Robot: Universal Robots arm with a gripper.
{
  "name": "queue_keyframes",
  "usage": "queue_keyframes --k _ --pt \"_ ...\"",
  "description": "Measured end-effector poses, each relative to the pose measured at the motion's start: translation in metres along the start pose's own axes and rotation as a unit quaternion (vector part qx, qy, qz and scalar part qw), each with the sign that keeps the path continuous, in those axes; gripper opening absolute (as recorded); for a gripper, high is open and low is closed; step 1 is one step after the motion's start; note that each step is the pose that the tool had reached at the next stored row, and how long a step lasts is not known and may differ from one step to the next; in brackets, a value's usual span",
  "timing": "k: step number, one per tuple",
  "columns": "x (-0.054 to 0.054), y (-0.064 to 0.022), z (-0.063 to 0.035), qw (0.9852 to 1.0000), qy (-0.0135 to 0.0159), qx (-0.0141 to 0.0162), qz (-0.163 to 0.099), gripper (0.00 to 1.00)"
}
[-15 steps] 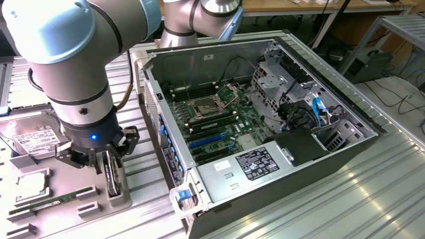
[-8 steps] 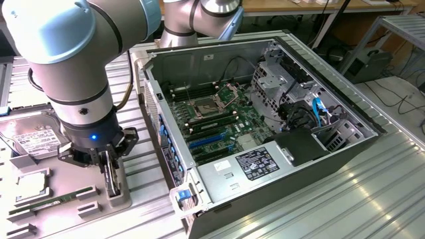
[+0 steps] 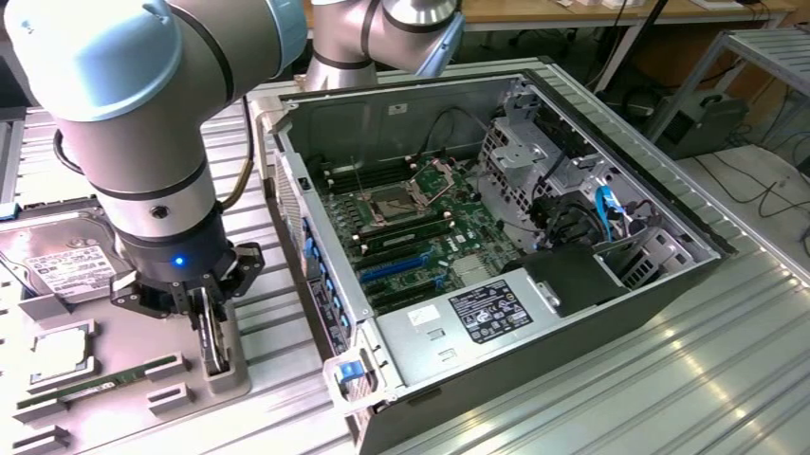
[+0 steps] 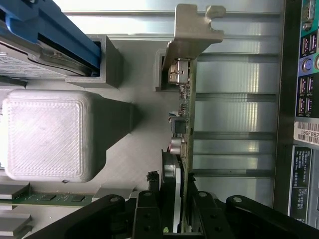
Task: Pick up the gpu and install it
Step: 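Pick up the gpu and move the gpu toward the slot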
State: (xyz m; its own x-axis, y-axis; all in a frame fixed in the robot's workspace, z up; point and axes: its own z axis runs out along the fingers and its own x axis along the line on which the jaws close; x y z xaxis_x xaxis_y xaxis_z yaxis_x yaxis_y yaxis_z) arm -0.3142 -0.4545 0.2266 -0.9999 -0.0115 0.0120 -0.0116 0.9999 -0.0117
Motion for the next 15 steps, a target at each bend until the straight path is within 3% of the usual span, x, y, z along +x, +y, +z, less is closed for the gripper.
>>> queue_keyframes --k 15 --pt "0.0000 0.0000 0.0000 1.0000 0.0000 0.0003 0.000 0.28"
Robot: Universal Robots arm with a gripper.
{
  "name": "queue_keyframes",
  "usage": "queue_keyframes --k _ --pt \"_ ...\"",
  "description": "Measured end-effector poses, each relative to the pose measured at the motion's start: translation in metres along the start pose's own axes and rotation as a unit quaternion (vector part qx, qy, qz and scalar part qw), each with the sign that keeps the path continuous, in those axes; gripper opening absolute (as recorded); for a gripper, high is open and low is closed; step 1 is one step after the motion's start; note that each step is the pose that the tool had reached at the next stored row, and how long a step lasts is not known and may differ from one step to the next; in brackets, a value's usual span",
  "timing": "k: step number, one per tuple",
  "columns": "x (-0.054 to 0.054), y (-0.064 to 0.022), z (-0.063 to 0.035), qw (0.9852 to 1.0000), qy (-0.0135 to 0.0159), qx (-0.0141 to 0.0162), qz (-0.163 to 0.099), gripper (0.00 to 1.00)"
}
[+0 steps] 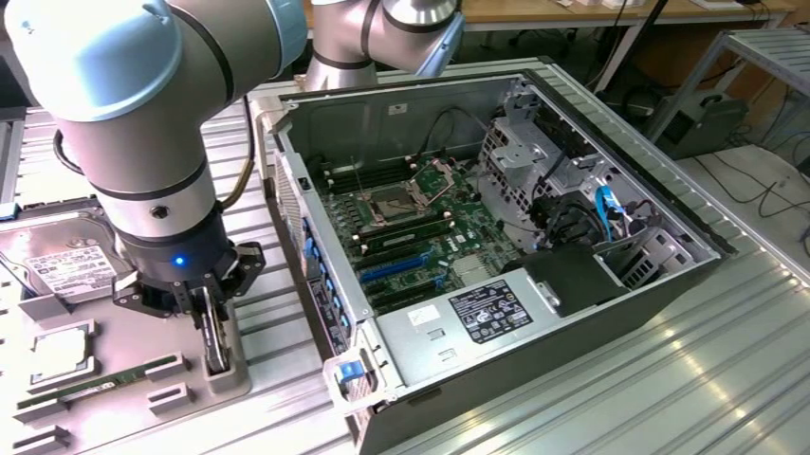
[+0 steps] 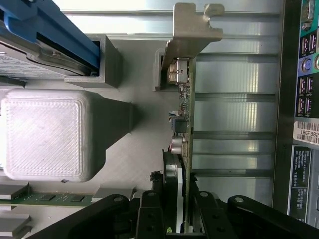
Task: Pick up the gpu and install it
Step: 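Pick up the gpu and move the gpu toward the slot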
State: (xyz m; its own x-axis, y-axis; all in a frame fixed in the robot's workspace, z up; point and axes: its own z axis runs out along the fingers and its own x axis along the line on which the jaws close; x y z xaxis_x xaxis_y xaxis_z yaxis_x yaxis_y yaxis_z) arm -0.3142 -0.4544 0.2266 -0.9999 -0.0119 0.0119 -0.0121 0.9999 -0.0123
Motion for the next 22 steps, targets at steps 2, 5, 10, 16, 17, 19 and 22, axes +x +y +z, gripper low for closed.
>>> queue_keyframes --k 2,5,10,16,17,19,22 --pt "0.000 0.0000 0.0000 1.0000 0.0000 0.0000 0.000 0.28" --pt "0.000 0.0000 -0.0022 1.0000 0.0000 0.0000 0.000 0.28" --pt "0.000 -0.0006 -0.0103 1.0000 0.0000 0.0000 0.000 0.28" --pt "0.000 -0.0008 -0.0216 1.0000 0.0000 0.0000 0.000 0.28" --pt "0.000 -0.0009 -0.0233 1.0000 0.0000 0.0000 0.000 0.28" --pt "0.000 -0.0009 -0.0296 1.0000 0.0000 -0.0002 0.000 0.28" --pt "0.000 -0.0010 -0.0350 1.0000 0.0000 -0.0002 0.000 0.28"
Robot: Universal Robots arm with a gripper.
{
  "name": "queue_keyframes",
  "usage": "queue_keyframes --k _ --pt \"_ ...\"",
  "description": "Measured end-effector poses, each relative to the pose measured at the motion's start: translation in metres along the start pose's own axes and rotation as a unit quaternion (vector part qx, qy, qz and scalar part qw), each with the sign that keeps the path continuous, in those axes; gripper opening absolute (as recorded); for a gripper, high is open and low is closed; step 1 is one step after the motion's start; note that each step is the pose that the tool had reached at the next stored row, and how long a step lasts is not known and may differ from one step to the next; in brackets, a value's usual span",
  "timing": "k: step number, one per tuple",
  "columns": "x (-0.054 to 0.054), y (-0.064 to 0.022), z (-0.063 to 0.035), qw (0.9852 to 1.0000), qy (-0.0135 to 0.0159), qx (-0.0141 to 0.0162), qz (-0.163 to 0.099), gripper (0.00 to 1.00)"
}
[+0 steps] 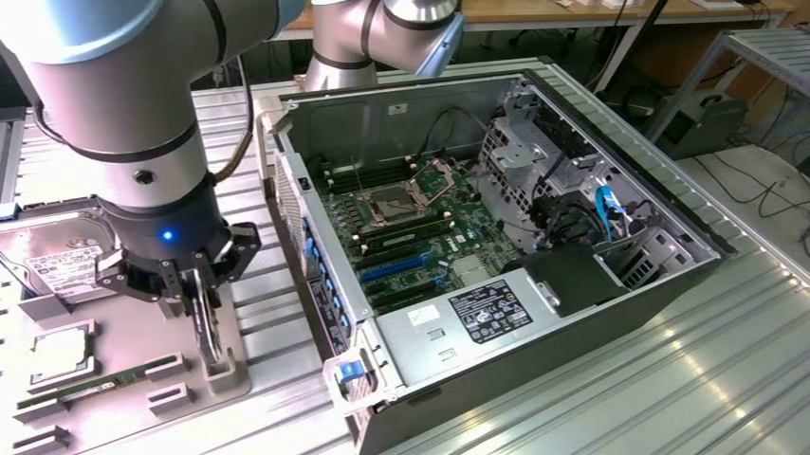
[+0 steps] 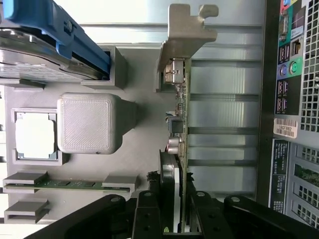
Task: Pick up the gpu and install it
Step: 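Pick up the gpu and move the gpu toward the slot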
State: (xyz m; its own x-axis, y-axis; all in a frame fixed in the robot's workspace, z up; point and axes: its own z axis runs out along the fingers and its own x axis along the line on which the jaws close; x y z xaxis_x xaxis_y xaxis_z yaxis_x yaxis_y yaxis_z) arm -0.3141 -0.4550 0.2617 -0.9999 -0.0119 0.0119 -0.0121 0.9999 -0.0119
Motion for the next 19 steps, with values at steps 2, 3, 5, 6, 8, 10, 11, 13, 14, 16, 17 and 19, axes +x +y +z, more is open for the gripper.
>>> queue_keyframes --k 2,3,5,6,8,10,11,13,14,16,17,19 --pt "0.000 -0.0001 -0.0044 1.0000 0.0000 0.0000 0.000 0.28" --pt "0.000 -0.0001 -0.0056 1.0000 0.0001 0.0000 0.000 0.28" --pt "0.000 -0.0001 -0.0072 1.0000 0.0000 0.0000 0.000 0.28" --pt "0.000 -0.0002 -0.0089 1.0000 0.0000 0.0000 0.000 0.28" --pt "0.000 -0.0002 -0.0150 1.0000 0.0000 0.0000 0.000 0.28" --pt "0.000 -0.0003 -0.0212 1.0000 0.0000 0.0000 0.000 0.28" --pt "0.000 -0.0003 -0.0242 1.0000 0.0000 0.0000 0.000 0.28" --pt "0.000 -0.0004 -0.0302 1.0000 -0.0001 -0.0001 0.000 0.28" --pt "0.000 -0.0005 -0.0356 1.0000 0.0000 0.0000 0.000 0.28" --pt "0.000 -0.0005 -0.0410 1.0000 0.0000 0.0000 0.000 0.28" --pt "0.000 -0.0006 -0.0435 1.0000 0.0000 0.0000 0.000 0.28" --pt "0.000 -0.0006 -0.0486 1.0000 0.0000 -0.0003 0.000 0.28"
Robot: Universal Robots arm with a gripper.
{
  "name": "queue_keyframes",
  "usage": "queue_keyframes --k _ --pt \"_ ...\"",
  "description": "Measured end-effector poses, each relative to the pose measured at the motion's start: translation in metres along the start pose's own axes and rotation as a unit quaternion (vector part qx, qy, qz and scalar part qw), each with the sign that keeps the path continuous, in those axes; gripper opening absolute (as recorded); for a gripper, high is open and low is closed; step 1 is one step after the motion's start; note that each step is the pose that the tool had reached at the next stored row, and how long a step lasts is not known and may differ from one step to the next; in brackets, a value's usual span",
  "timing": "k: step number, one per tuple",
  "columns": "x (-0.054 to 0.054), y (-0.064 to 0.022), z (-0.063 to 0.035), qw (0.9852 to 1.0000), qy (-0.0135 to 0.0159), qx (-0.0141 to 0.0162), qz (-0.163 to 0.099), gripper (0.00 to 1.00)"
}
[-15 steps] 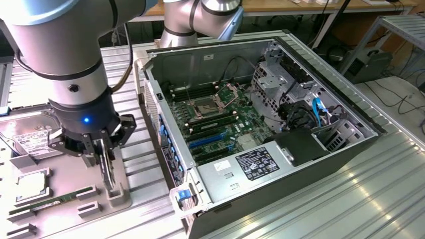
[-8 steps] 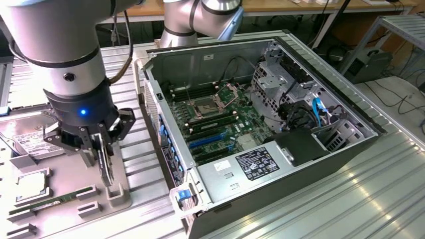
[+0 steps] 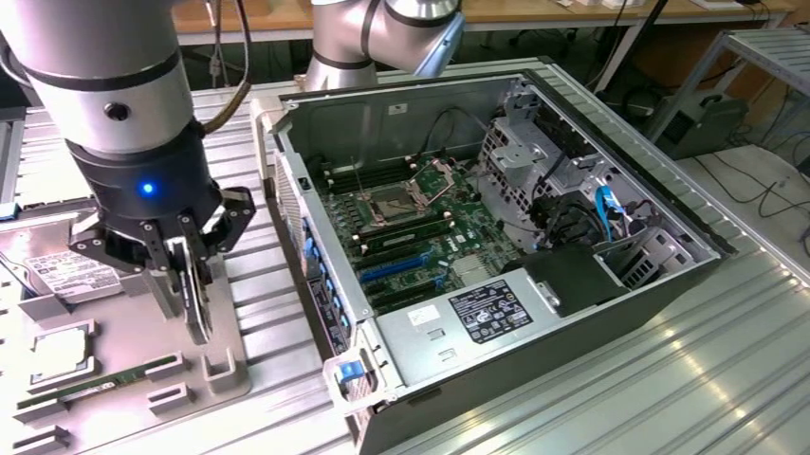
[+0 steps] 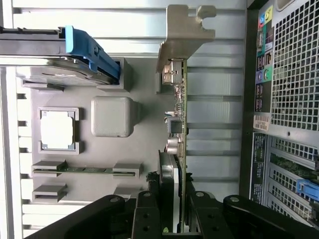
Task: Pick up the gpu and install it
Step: 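Pick up the gpu and move the gpu toward the slot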
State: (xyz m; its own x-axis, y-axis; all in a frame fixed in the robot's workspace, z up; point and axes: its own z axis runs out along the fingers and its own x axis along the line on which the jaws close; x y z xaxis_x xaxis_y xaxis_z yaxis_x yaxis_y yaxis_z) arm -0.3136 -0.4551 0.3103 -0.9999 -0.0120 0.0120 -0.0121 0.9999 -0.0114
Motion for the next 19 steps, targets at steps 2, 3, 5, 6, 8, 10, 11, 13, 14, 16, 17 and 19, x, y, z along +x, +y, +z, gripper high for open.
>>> queue_keyframes --k 2,3,5,6,8,10,11,13,14,16,17,19 --pt "0.000 -0.0001 -0.0081 1.0000 0.0000 -0.0005 0.000 0.28" --pt "0.000 -0.0002 -0.0126 1.0000 0.0000 -0.0006 0.000 0.28" --pt "0.000 -0.0002 -0.0187 1.0000 -0.0001 -0.0008 0.000 0.28" --pt "0.000 -0.0003 -0.0215 1.0000 0.0000 -0.0009 0.000 0.28" --pt "0.000 -0.0004 -0.0260 1.0000 0.0000 -0.0010 0.000 0.28" --pt "0.000 -0.0004 -0.0318 1.0000 0.0000 -0.0010 0.000 0.28" --pt "0.000 -0.0005 -0.0396 1.0000 -0.0001 -0.0011 0.000 0.28" --pt "0.000 -0.0007 -0.0533 1.0000 -0.0001 -0.0010 0.000 0.28" --pt "0.000 -0.0007 -0.0579 1.0000 -0.0001 -0.0010 0.000 0.28" --pt "0.001 -0.0009 -0.0742 1.0000 0.0000 -0.0010 0.001 0.28" --pt "0.001 -0.0010 -0.0792 1.0000 0.0000 -0.0010 0.001 0.28" --pt "0.001 -0.0011 -0.0863 1.0000 0.0000 -0.0010 0.001 0.28"
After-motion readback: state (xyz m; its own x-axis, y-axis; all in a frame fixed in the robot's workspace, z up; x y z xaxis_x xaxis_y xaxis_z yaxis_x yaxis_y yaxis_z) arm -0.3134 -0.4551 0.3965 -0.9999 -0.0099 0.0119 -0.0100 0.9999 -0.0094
